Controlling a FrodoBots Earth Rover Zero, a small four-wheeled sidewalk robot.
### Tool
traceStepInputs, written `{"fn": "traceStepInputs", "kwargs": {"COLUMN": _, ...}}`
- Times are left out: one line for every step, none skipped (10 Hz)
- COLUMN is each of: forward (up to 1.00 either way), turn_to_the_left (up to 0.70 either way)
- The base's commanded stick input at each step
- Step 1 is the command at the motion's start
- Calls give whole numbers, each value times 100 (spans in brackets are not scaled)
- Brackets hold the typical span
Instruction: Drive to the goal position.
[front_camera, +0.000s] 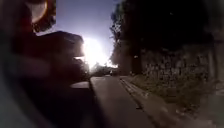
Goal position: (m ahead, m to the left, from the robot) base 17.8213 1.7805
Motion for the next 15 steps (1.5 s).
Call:
{"fn": "traceStepInputs", "kwargs": {"forward": 85, "turn_to_the_left": 0}}
{"fn": "traceStepInputs", "kwargs": {"forward": 85, "turn_to_the_left": 0}}
{"fn": "traceStepInputs", "kwargs": {"forward": 85, "turn_to_the_left": 0}}
{"fn": "traceStepInputs", "kwargs": {"forward": 85, "turn_to_the_left": 0}}
{"fn": "traceStepInputs", "kwargs": {"forward": 85, "turn_to_the_left": 0}}
{"fn": "traceStepInputs", "kwargs": {"forward": 85, "turn_to_the_left": 0}}
{"fn": "traceStepInputs", "kwargs": {"forward": 85, "turn_to_the_left": 0}}
{"fn": "traceStepInputs", "kwargs": {"forward": 85, "turn_to_the_left": 0}}
{"fn": "traceStepInputs", "kwargs": {"forward": 85, "turn_to_the_left": 0}}
{"fn": "traceStepInputs", "kwargs": {"forward": 85, "turn_to_the_left": 0}}
{"fn": "traceStepInputs", "kwargs": {"forward": 85, "turn_to_the_left": 0}}
{"fn": "traceStepInputs", "kwargs": {"forward": 85, "turn_to_the_left": 0}}
{"fn": "traceStepInputs", "kwargs": {"forward": 85, "turn_to_the_left": 0}}
{"fn": "traceStepInputs", "kwargs": {"forward": 85, "turn_to_the_left": 0}}
{"fn": "traceStepInputs", "kwargs": {"forward": 85, "turn_to_the_left": 0}}
